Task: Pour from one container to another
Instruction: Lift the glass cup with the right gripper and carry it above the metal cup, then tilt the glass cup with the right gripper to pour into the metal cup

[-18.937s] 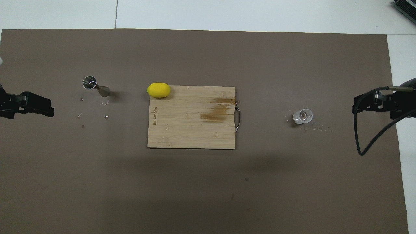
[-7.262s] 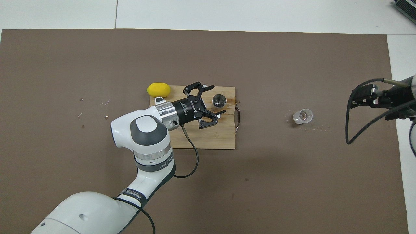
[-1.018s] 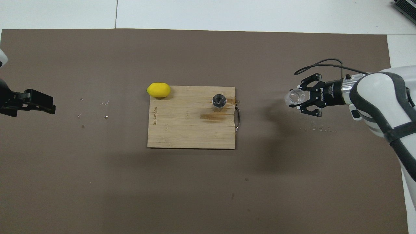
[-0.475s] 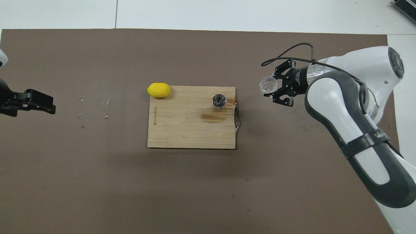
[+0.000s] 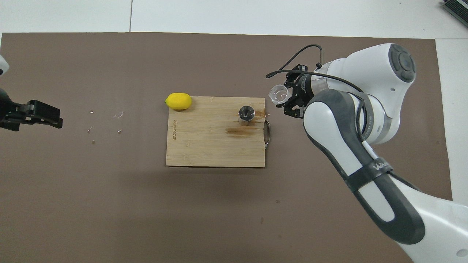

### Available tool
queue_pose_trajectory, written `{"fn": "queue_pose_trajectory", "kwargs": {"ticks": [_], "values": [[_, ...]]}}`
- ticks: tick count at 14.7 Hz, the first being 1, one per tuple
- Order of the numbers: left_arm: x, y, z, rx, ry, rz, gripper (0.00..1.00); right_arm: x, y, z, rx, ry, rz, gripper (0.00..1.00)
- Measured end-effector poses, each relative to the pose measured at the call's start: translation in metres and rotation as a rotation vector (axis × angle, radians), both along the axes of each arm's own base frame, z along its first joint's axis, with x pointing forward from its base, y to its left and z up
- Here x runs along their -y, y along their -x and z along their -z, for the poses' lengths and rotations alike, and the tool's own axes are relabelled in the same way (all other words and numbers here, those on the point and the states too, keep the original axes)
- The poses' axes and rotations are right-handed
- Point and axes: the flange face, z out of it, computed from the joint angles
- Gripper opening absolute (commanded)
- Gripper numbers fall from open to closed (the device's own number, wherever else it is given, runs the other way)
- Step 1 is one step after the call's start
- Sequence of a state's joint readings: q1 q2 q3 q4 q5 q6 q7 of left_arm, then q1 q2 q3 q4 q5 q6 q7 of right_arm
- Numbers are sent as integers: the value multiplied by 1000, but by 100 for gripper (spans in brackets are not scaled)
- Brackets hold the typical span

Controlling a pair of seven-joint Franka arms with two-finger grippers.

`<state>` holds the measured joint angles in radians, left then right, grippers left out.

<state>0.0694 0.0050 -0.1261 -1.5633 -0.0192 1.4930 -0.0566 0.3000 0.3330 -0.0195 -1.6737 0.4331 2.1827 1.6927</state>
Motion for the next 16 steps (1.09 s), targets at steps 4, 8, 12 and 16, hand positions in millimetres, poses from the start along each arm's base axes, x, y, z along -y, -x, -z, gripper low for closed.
{"fn": "queue_pose_trajectory", "kwargs": {"ticks": [4,8,12,16], "values": [[0,0,0,0,0,0,100,-28,-3,-2,26,67,-36,0],[0,0,0,0,0,0,100,-44,-7,1,32,123,-82,0],[0,0,0,0,0,0,100,-67,-1,9,40,197,-131,0],[0,0,0,0,0,0,100,-73,6,11,28,293,-193,0]]}}
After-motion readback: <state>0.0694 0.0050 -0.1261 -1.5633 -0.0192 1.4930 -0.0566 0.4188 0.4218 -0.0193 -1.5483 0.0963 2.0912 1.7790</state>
